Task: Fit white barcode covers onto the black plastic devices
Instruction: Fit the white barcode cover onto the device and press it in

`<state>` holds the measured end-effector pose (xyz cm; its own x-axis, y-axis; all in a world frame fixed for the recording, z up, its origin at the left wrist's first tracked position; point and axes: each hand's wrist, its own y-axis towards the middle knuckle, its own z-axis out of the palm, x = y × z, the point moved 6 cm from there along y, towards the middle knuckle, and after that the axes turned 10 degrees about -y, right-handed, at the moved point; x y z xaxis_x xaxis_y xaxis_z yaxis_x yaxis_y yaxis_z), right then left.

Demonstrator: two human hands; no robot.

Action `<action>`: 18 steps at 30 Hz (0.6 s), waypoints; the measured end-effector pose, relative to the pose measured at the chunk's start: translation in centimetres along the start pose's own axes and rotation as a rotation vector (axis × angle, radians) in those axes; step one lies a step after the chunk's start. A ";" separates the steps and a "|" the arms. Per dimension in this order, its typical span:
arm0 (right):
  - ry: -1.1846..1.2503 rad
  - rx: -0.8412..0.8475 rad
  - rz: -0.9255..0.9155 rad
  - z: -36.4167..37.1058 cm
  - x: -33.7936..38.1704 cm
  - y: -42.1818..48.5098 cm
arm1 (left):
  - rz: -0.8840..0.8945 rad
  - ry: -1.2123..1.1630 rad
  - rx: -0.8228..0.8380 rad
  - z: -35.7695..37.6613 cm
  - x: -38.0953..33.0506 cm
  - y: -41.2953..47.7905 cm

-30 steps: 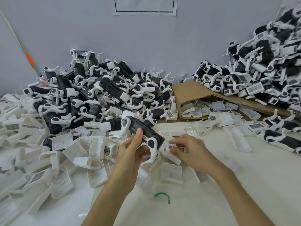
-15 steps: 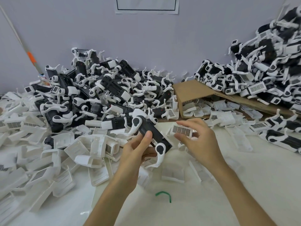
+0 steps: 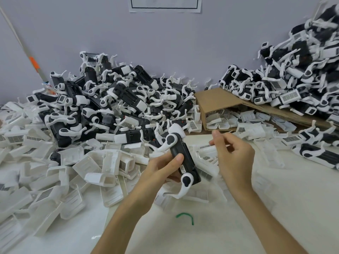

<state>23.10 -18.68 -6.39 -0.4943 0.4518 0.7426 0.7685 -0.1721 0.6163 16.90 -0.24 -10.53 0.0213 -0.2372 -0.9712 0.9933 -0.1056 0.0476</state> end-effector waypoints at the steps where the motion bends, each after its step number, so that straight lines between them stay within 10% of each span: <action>1: 0.018 -0.024 0.026 -0.3 -0.3 0.2 | -0.019 -0.004 -0.009 -0.1 0.0 0.0; 11: 0.302 0.217 0.261 1.3 -1.1 0.5 | -0.094 -0.299 -0.069 -0.1 0.3 1.0; 18: 0.127 0.464 -0.106 3.3 1.9 -1.8 | -0.105 -0.519 0.061 0.4 0.8 1.2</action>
<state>22.15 -14.63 -6.92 -0.6031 0.3301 0.7262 0.7969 0.2905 0.5297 18.03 -0.93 -11.17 -0.1522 -0.6673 -0.7290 0.9782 -0.2071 -0.0147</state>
